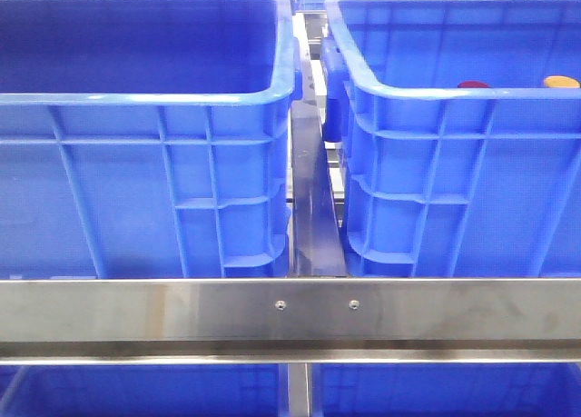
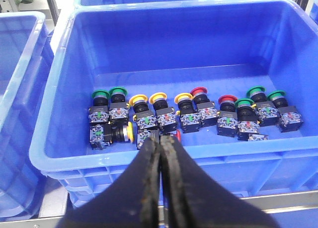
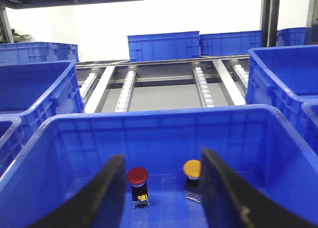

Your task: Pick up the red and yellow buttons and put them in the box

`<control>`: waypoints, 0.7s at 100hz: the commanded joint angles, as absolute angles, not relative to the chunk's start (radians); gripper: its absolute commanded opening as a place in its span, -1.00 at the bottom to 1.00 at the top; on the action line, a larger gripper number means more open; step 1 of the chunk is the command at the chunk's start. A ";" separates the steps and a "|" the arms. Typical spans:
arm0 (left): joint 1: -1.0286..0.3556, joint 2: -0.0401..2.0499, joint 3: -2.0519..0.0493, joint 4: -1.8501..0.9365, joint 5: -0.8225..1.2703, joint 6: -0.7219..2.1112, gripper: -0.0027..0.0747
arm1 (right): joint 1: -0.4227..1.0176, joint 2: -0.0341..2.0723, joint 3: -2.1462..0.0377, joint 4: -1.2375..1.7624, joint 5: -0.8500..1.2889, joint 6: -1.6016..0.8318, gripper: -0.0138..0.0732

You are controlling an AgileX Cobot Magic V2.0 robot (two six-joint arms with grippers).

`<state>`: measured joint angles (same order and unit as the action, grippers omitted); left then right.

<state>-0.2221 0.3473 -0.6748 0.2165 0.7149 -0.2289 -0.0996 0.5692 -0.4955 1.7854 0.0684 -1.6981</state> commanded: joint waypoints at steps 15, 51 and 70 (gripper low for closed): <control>-0.221 0.356 -0.700 0.224 0.640 -0.239 -0.98 | -0.107 0.561 -0.516 1.794 0.147 -1.708 -0.51; -0.221 0.356 -0.700 0.224 0.640 -0.239 -0.98 | -0.107 0.561 -0.516 1.795 0.154 -1.708 -0.84; -0.221 0.356 -0.700 0.224 0.640 -0.239 -0.98 | -0.107 0.561 -0.516 1.795 0.155 -1.708 -0.84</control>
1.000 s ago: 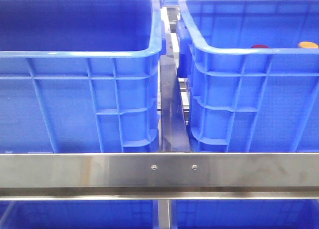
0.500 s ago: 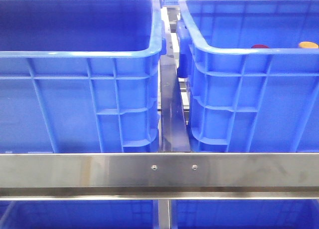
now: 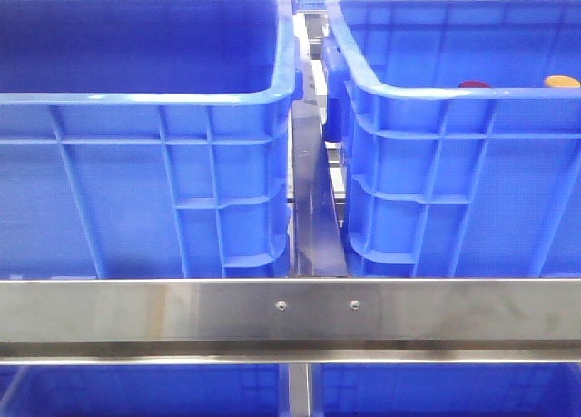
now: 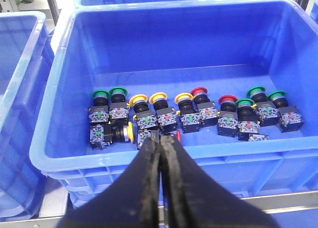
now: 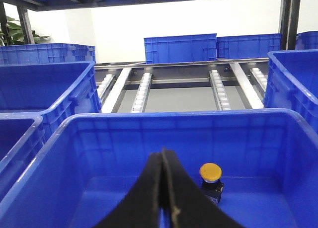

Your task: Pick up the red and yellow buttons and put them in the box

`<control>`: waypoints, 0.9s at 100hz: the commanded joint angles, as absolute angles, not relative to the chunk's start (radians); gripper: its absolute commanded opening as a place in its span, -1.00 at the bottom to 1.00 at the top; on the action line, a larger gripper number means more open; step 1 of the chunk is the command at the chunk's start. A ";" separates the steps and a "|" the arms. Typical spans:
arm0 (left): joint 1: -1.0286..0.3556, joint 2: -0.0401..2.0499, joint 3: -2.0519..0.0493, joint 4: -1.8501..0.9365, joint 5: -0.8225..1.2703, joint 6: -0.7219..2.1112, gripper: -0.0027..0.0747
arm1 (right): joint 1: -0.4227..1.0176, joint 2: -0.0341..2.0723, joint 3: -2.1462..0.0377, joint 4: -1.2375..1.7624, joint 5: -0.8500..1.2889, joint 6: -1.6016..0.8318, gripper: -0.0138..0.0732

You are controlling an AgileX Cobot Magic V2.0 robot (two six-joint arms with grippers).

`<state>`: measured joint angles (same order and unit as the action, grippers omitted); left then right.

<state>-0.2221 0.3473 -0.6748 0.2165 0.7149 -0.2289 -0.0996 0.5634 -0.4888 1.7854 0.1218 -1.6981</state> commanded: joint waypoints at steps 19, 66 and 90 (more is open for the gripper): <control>-0.221 0.356 -0.700 0.224 0.640 -0.239 -0.98 | -0.107 0.561 -0.516 1.795 0.155 -1.708 -0.84; -0.221 0.356 -0.700 0.224 0.640 -0.239 -0.98 | -0.107 0.561 -0.516 1.795 0.155 -1.708 -0.84; -0.221 0.356 -0.695 0.231 0.610 -0.239 -0.98 | -0.107 0.561 -0.516 1.795 0.155 -1.708 -0.84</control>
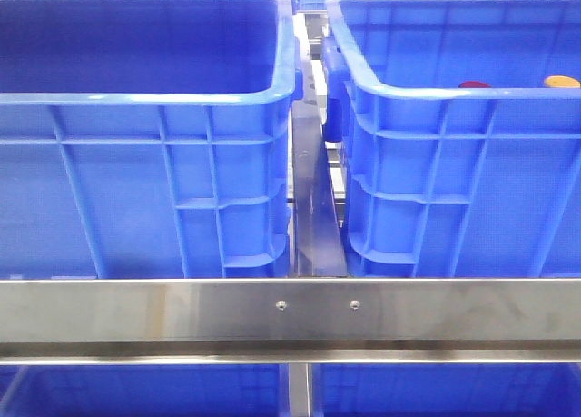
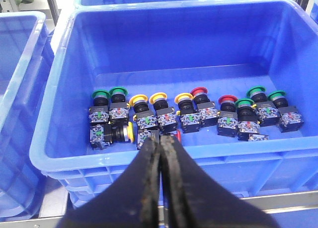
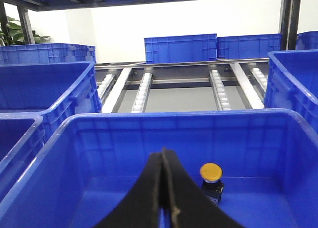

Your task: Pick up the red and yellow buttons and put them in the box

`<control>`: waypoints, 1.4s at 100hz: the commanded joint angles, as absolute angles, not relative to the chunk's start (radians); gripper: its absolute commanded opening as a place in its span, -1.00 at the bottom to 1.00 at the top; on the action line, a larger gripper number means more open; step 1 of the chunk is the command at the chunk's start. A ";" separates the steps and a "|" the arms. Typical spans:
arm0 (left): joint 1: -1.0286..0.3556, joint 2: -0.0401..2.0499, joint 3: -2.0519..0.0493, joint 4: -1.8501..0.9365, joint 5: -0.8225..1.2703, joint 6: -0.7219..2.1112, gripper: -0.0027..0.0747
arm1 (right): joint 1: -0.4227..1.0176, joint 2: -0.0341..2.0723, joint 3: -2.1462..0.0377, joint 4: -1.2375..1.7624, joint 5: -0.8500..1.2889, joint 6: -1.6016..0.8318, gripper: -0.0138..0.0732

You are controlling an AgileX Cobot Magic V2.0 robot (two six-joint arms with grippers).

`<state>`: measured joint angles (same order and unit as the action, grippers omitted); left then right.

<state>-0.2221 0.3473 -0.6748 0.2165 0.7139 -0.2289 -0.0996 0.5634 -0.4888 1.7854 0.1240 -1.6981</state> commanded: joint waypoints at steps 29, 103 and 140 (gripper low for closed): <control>-0.221 0.331 -0.605 0.210 0.299 -0.239 -0.98 | -0.107 0.561 -0.516 1.795 0.158 -1.708 -0.84; -0.054 -0.039 -0.057 0.166 0.071 -0.239 -0.98 | -0.107 0.561 -0.516 1.795 0.158 -1.708 -0.84; -0.054 -0.039 0.043 0.166 -0.054 -0.239 -0.98 | -0.107 0.561 -0.516 1.795 0.160 -1.708 -0.84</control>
